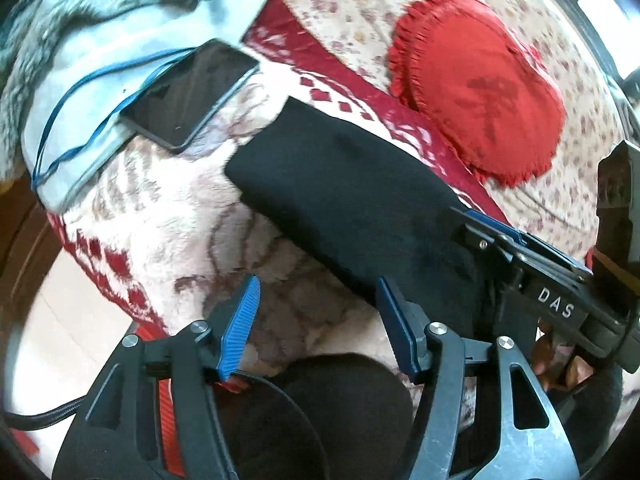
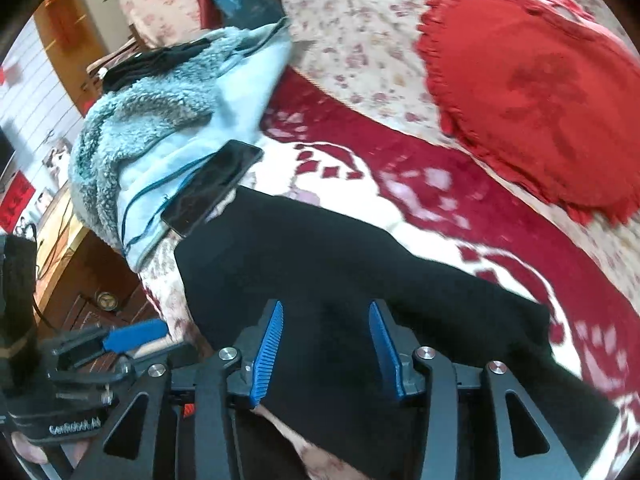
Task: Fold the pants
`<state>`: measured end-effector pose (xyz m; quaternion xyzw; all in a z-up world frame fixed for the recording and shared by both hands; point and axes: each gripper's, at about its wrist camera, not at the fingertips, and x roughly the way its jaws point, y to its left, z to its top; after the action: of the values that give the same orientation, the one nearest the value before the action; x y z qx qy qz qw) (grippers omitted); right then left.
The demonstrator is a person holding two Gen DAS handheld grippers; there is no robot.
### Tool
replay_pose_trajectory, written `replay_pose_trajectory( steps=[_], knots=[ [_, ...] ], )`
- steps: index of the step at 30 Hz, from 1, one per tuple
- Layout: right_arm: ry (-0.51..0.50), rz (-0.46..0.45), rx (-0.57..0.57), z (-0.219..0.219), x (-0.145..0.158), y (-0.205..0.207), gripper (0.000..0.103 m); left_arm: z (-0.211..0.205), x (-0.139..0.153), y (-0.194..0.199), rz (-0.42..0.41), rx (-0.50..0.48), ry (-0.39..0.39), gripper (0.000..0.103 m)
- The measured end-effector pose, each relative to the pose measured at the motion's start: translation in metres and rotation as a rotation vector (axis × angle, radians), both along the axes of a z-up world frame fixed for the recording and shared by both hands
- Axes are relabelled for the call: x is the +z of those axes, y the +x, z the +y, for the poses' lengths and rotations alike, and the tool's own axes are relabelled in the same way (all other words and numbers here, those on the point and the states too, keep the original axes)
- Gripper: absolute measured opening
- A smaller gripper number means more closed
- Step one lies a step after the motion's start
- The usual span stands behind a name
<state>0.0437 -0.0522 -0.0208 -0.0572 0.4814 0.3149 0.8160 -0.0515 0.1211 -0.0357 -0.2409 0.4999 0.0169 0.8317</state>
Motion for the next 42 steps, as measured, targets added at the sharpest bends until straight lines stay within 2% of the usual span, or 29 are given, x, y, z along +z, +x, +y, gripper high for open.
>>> replay_pose_trajectory(
  steps=[12,20,24,26,27,31,32,33,34,37,42],
  knots=[
    [-0.021,0.002,0.095,0.052,-0.004,0.036,0.047,0.018,-0.018,0.019,0.026,0.079,-0.123,0.060],
    [-0.025,-0.008,0.199,0.086,-0.016,0.062,0.053,0.016,-0.032,0.036,0.046,0.094,-0.146,0.060],
    [-0.077,0.006,0.261,0.099,-0.031,0.070,0.055,0.015,-0.037,0.042,0.055,0.095,-0.156,0.065],
    [-0.090,0.001,0.287,0.104,-0.037,0.071,0.055,0.014,-0.038,0.045,0.058,0.088,-0.157,0.072],
    [-0.083,0.005,0.291,0.104,-0.040,0.072,0.055,0.013,-0.039,0.046,0.058,0.084,-0.160,0.076],
    [0.024,0.071,0.269,0.100,-0.050,0.082,0.054,0.008,-0.038,0.051,0.071,0.062,-0.124,0.076],
    [0.059,0.083,0.260,0.097,-0.052,0.084,0.049,0.008,-0.037,0.051,0.065,0.065,-0.128,0.074],
    [0.080,0.089,0.253,0.095,-0.053,0.084,0.047,0.010,-0.035,0.050,0.054,0.068,-0.133,0.057],
    [0.100,0.095,0.244,0.092,-0.053,0.084,0.044,0.010,-0.033,0.050,0.033,0.059,-0.150,0.033],
    [0.164,0.116,0.207,0.079,-0.045,0.083,0.040,0.007,-0.019,0.050,-0.016,0.039,-0.135,0.023],
    [0.273,0.051,0.078,0.023,0.000,0.069,0.040,-0.015,0.019,0.041,-0.142,-0.031,-0.081,0.020]
  ],
)
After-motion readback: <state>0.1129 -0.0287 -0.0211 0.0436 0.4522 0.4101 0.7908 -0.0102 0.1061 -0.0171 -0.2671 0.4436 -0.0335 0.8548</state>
